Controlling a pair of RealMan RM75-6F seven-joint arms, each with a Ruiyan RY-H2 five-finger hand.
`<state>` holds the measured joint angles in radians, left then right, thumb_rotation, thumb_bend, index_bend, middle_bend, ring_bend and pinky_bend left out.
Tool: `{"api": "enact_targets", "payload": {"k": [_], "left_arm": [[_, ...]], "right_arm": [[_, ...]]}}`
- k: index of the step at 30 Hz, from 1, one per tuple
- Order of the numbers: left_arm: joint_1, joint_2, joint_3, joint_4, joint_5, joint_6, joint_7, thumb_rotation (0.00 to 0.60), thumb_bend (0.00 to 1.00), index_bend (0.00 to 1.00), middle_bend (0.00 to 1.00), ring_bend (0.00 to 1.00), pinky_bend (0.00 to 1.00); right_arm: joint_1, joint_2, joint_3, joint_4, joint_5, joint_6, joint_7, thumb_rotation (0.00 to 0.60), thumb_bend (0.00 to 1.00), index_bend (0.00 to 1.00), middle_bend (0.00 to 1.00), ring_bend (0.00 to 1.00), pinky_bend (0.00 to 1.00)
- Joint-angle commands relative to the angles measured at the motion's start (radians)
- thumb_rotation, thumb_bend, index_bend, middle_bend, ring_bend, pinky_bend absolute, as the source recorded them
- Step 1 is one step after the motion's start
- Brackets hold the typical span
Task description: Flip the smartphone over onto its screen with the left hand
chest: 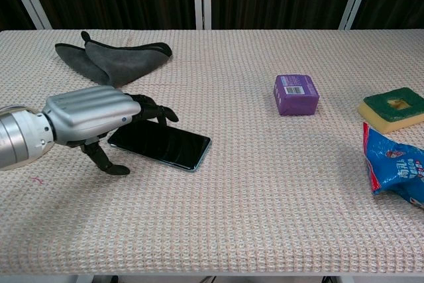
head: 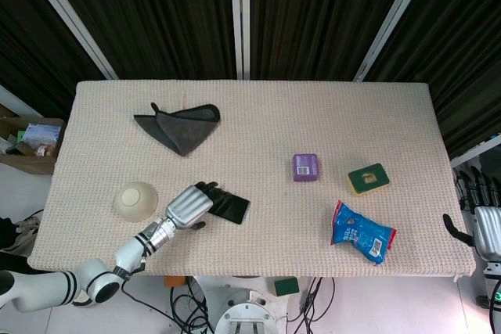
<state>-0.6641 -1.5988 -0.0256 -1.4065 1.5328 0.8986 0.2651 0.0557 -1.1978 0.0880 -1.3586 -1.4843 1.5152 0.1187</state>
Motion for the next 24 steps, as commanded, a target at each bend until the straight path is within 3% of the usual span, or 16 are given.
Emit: {"api": "enact_targets", "payload": {"k": [1, 10, 15, 20, 24], "left_arm": [[-0.009, -0.008, 0.0, 0.01, -0.007, -0.009, 0.002, 0.6, 0.16, 0.15, 0.23, 0.14, 0.29], [-0.037, -0.032, 0.002, 0.047, -0.021, -0.033, -0.002, 0.6, 0.23, 0.15, 0.23, 0.14, 0.29], [-0.044, -0.044, -0.001, 0.065, -0.028, -0.028, -0.011, 0.6, 0.31, 0.18, 0.26, 0.15, 0.3], [-0.04, -0.078, -0.009, 0.106, -0.029, 0.005, -0.039, 0.6, 0.47, 0.27, 0.35, 0.21, 0.35], [-0.035, -0.116, -0.025, 0.153, -0.016, 0.061, -0.092, 0.6, 0.59, 0.41, 0.45, 0.29, 0.43]], "right_arm": [[-0.001, 0.001, 0.0, -0.001, 0.0, 0.001, -0.001, 0.6, 0.32, 0.0, 0.0, 0.0, 0.0], [-0.001, 0.002, -0.007, -0.005, -0.003, -0.006, -0.005, 0.6, 0.32, 0.0, 0.0, 0.0, 0.0], [-0.002, 0.001, -0.007, -0.005, -0.001, -0.008, -0.006, 0.6, 0.32, 0.0, 0.0, 0.0, 0.0], [0.0, -0.001, -0.01, -0.003, 0.0, -0.017, -0.007, 0.6, 0.32, 0.0, 0.0, 0.0, 0.0], [0.001, 0.0, -0.008, -0.003, 0.001, -0.018, -0.009, 0.6, 0.32, 0.0, 0.0, 0.0, 0.0]]}}
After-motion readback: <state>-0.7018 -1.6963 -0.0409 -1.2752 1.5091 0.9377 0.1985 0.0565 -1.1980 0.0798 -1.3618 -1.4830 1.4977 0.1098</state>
